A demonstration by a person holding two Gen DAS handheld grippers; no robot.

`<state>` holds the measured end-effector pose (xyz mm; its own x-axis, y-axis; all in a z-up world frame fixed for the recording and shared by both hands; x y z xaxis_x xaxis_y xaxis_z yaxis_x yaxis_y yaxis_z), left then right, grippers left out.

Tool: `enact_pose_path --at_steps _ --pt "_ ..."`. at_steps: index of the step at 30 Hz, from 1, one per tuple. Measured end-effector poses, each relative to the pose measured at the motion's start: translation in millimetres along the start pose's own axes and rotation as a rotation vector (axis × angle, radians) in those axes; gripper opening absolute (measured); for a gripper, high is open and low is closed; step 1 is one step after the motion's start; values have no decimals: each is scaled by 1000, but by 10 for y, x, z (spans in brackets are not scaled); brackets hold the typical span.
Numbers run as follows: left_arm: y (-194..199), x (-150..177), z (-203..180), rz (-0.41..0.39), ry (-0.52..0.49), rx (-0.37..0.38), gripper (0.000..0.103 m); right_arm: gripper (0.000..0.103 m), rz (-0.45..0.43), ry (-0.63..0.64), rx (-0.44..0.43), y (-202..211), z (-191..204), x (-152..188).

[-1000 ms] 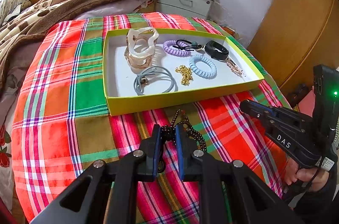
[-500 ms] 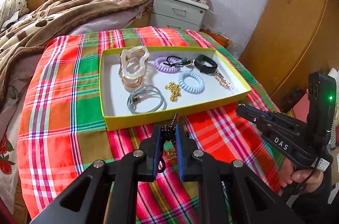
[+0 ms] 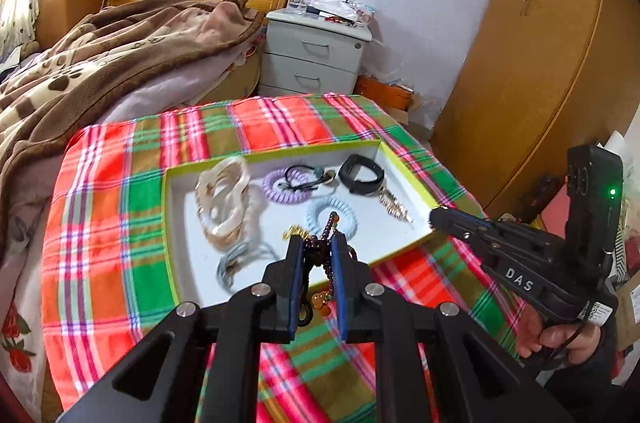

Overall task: Organize jewelry
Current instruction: 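Carry the beaded bracelet and gold pin over the yellow box with both tools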

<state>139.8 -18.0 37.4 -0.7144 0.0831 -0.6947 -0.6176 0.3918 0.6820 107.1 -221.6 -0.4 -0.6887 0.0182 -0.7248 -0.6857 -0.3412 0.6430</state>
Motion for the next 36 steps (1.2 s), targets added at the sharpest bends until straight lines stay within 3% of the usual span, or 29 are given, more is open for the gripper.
enact_pose_path --at_steps 17,36 --pt "-779 -307 175 94 41 -13 15 3 98 -13 18 -608 -249 -165" --pt "-997 -256 331 148 78 -38 15 3 155 34 69 -786 -261 -84"
Point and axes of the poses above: each gripper's, at about its wrist camera, not at the fingertips, and y roughly against the way its jaws point, z to its left, x to its underside, the point moved 1 cm from there along -y, roughly the way its jaws point
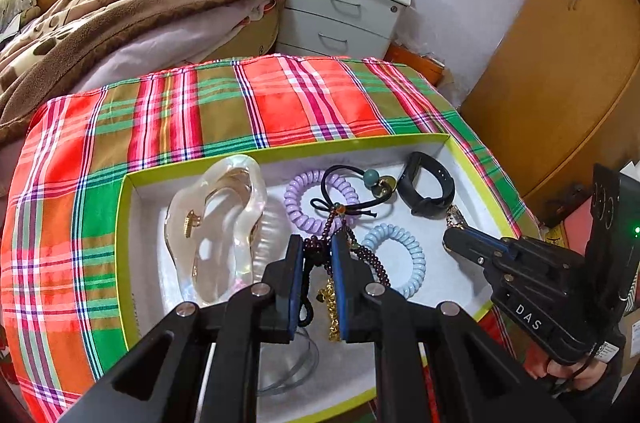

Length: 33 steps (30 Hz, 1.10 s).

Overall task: Organize jewelry
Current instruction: 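Carry the beaded bracelet and gold pin over the yellow box with both tools, then open the left tool to drop the bracelet while the right tool releases the gold pin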

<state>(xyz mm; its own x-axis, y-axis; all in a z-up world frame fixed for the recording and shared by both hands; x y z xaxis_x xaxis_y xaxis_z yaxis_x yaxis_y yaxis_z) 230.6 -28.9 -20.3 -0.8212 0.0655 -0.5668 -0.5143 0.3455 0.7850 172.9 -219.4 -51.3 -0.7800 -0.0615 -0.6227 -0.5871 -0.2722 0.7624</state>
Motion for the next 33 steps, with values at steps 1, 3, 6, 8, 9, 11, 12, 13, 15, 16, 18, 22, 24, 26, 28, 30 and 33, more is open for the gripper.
enact_pose_path --at_steps 1,3,6,8,9,11,12,13,15,16,18,22,24,26,28,30,33 --pt "3 2 12 2 5 1 15 3 2 4 1 -3 3 -1" --pt "-9 3 24 7 9 -4 16 3 2 9 5 -5 8 -5" --pt "-6 3 29 8 13 -11 24 4 7 16 14 -12 19 1" --pt "4 1 13 5 7 0 27 5 7 20 16 -11 31 1" --pt "1 0 2 6 4 0 27 9 4 21 15 -5 39 -2" --pt "-6 4 -4 9 5 -11 29 12 -6 20 14 20 40 -8" --pt "-1 5 -9 9 7 -16 30 12 -9 19 17 31 41 -7" --pt "5 5 -15 6 6 -14 32 13 -11 18 19 38 38 -9" --pt "16 7 -27 5 5 -12 33 14 -13 19 22 51 33 -11" --pt "26 5 -36 2 4 -15 34 14 -14 19 25 58 35 -14" --pt "53 10 -45 -6 5 -16 36 16 -21 17 24 85 39 -19" --pt "118 11 -65 -21 11 -21 38 17 -40 11 26 170 53 -9" --pt "164 26 -90 -30 -2 -31 39 17 -54 8 22 228 74 -1" --pt "234 56 -113 -46 -3 -48 40 17 -71 9 20 295 108 2" --pt "300 84 -143 -63 -9 -62 40 17 -95 13 26 387 159 21" --pt "365 124 -167 -73 -11 -73 40 18 -118 18 30 480 212 36" --pt "470 201 -196 -96 -11 -120 41 45 -155 20 42 620 292 80"
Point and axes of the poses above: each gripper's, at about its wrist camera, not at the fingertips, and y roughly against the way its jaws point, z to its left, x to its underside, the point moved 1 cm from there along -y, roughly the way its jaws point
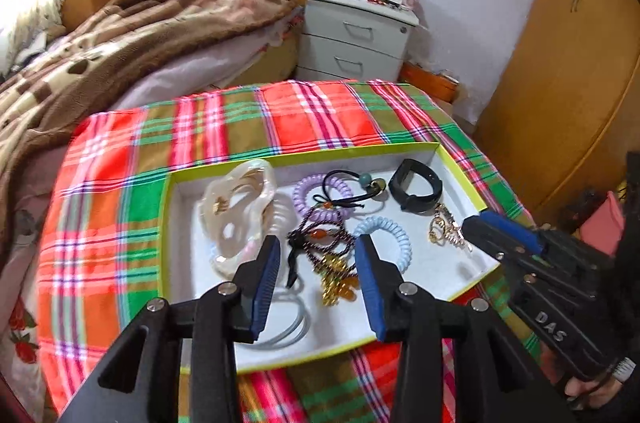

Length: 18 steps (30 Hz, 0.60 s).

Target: Organize jewelry

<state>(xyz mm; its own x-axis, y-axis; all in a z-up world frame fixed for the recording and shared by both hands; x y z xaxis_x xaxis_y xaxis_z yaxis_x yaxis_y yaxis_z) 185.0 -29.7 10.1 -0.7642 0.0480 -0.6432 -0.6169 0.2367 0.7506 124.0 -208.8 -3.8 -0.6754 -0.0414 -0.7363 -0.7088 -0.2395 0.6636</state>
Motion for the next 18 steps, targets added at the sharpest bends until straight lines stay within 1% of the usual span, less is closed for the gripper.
enact_pose_path --at_steps 1,2,4,7,13,18 --pt "40 23 -4 -8 4 -18 41 52 -11 -3 -3 37 12 6" --pt "77 50 -11 -14 4 -31 41 55 -23 -8 -10 87 30 21" --pt "140 104 -16 -26 9 -60 41 55 -31 -11 -17 129 49 20" --pt "203 177 -18 -38 20 -107 41 55 -43 -7 3 189 103 65" --pt "292 322 -8 -60 28 -184 41 55 -49 -16 9 249 139 153" --pt "343 394 18 -65 42 -194 41 55 -52 -23 11 280 135 176"
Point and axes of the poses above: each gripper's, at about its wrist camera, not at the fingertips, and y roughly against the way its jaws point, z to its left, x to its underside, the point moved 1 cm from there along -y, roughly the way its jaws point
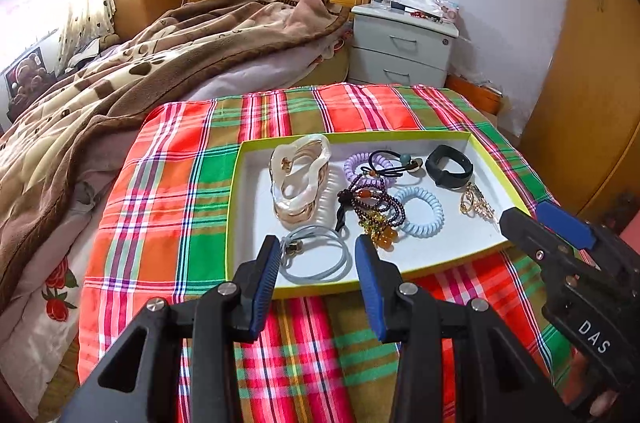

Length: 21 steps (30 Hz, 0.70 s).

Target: Organize jewelry

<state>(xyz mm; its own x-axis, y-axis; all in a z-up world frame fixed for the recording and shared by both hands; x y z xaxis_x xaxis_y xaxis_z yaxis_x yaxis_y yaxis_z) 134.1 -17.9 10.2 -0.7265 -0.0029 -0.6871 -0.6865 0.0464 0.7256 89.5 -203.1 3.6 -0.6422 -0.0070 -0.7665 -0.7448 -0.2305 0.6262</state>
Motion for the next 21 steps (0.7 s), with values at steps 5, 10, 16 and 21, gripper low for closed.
enact_pose_path --at_steps 5,10,16,21 --pt "26 20 -12 -5 -6 -20 41 55 -7 0 -2 42 22 26" --pt "21 61 -22 9 -7 -12 41 55 -6 -2 -4 52 33 39" --pt "26 82 -37 10 -8 -5 41 55 -3 -2 -2 56 34 51" --pt "46 91 -50 10 -7 6 41 55 0 -2 -2 66 50 66"
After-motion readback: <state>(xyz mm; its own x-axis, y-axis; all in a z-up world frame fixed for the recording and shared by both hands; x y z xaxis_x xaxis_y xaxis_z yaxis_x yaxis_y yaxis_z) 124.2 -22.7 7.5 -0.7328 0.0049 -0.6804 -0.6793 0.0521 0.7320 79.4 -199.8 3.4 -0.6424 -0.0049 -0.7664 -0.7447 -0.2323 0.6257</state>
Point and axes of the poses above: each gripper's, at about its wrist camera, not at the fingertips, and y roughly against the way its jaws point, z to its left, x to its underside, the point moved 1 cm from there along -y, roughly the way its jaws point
